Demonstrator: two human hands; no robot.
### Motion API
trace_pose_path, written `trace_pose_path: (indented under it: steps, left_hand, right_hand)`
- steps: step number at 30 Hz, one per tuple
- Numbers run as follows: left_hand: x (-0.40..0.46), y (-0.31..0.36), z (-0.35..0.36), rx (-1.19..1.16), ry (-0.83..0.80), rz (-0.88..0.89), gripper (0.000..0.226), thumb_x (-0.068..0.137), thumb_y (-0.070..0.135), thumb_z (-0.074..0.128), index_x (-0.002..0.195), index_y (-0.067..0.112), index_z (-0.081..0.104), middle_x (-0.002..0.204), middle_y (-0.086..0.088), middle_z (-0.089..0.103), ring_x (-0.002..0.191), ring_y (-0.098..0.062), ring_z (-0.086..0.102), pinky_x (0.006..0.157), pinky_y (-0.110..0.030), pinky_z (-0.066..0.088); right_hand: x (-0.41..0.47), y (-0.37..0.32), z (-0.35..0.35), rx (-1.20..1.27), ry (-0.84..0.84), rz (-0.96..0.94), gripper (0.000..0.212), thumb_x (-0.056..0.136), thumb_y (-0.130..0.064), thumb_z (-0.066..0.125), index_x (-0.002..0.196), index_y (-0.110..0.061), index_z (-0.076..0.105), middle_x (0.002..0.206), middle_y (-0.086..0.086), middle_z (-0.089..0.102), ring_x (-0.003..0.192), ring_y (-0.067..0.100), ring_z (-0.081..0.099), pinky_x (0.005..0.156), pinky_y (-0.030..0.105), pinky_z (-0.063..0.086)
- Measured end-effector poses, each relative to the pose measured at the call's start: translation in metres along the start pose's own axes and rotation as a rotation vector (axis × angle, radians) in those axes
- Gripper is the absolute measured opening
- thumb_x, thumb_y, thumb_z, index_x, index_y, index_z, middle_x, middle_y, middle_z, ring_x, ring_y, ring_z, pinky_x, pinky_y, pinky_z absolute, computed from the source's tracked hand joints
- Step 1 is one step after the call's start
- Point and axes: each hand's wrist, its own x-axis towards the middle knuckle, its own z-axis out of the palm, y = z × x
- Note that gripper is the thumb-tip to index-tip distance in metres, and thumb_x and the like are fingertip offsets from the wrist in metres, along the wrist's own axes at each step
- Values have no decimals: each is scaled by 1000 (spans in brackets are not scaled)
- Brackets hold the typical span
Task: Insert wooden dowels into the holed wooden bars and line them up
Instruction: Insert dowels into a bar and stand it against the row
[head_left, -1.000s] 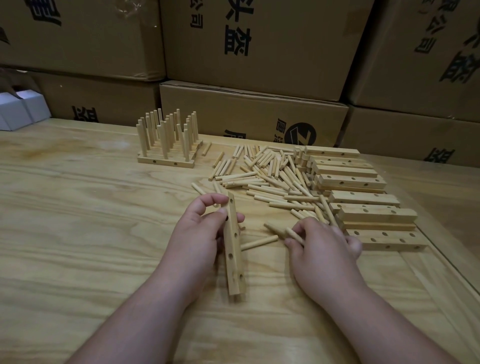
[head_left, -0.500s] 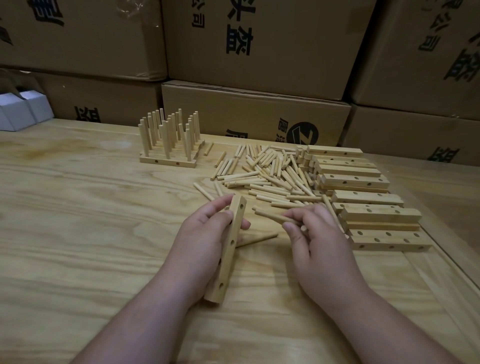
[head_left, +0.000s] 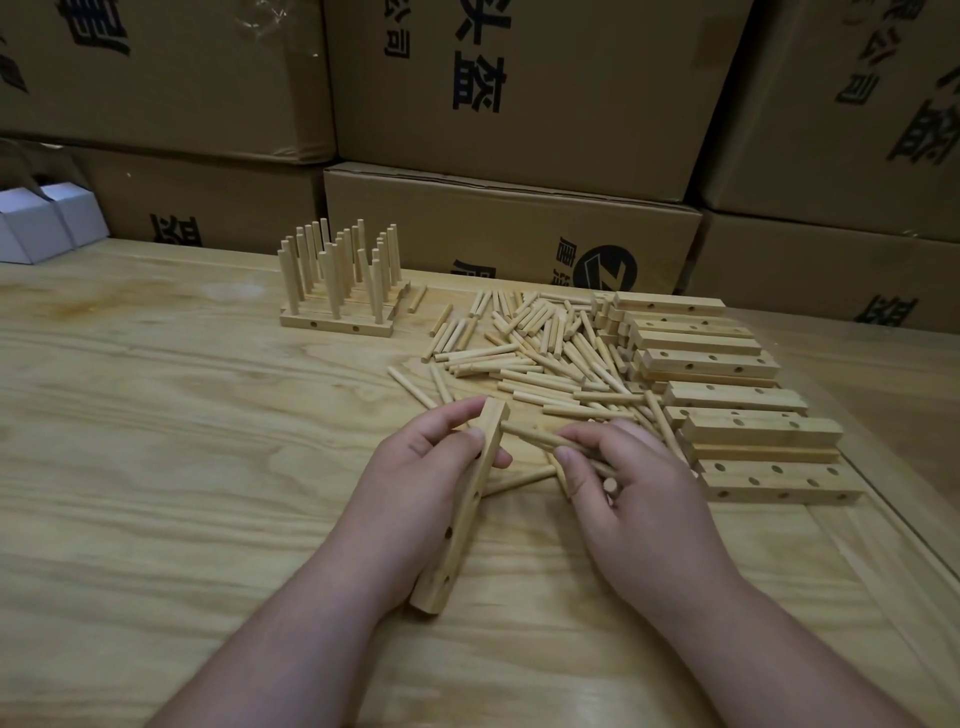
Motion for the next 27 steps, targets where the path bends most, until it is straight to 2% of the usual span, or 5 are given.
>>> trace_pose_path:
  steps: [8,12,18,22,27]
  left_hand:
    - [-3,2,1,-12,-1,56,23,99,22,62,117,33,71,90,4,79,80,3,70,67,-12,50]
    - [-5,2,0,19,-24,91,23,98,24,63,114,36,74,93,6,79,93,4,70,84,-23,48]
    - [-6,0,-4,91,-81,116,30,96,30,66,86,55,77,110,17,76,115,9,61,94,-22,44]
    - [-7,2,-6,130,-107,116,26,98,32,65,88,53,78,116,23,73,113,15,59,79,-14,51]
    - [-10,5,-2,104,-95,120,31,98,36,62,105,66,66,97,12,79,105,15,62,79,-17,42]
  right_hand:
    - [-1,-2,-2,-23,21,-25,18,90,-19,71,107,-18,77,91,-15,67,88,0,62,79,15,48]
    - [-2,-1,-2,-62,15,-42,16,93,-22,68,106,-18,77,91,-12,70,89,2,61,79,11,45]
    - [-2,-1,-3,-47,11,-41,20,93,-28,58,99,-21,76,85,-22,62,87,-2,55,77,4,40]
    - [-4,2,-4,-11,2,-19,22,94,-31,55,96,-24,76,84,-17,67,86,3,59,74,17,47]
    - [-2,-3,-2,-4,95,-64,20,93,-26,60,101,-17,76,87,-11,68,84,4,60,75,14,45]
